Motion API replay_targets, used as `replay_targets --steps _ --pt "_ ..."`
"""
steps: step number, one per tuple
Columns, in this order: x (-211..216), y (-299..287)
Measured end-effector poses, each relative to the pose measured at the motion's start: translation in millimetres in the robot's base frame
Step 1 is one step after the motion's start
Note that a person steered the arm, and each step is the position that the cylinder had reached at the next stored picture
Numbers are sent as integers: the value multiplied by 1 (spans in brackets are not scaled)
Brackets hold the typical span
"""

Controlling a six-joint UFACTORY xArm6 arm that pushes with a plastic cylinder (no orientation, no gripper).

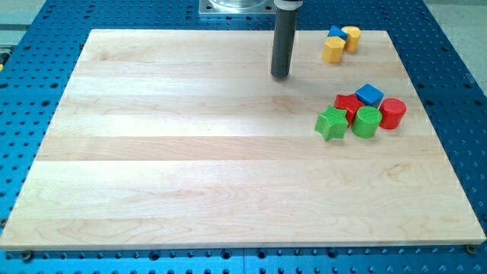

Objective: Place the yellow heart to the top of the blue triangle

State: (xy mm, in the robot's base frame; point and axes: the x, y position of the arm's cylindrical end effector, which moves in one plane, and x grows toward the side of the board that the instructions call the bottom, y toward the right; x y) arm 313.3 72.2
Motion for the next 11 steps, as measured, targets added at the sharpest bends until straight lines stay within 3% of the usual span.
replay_targets --steps 2,3,5,6,9,11 --pt "-12 147" --pt "-72 182" --pt "-87 145" --pt "-67 83" --pt "-117 103" --pt "-121 95"
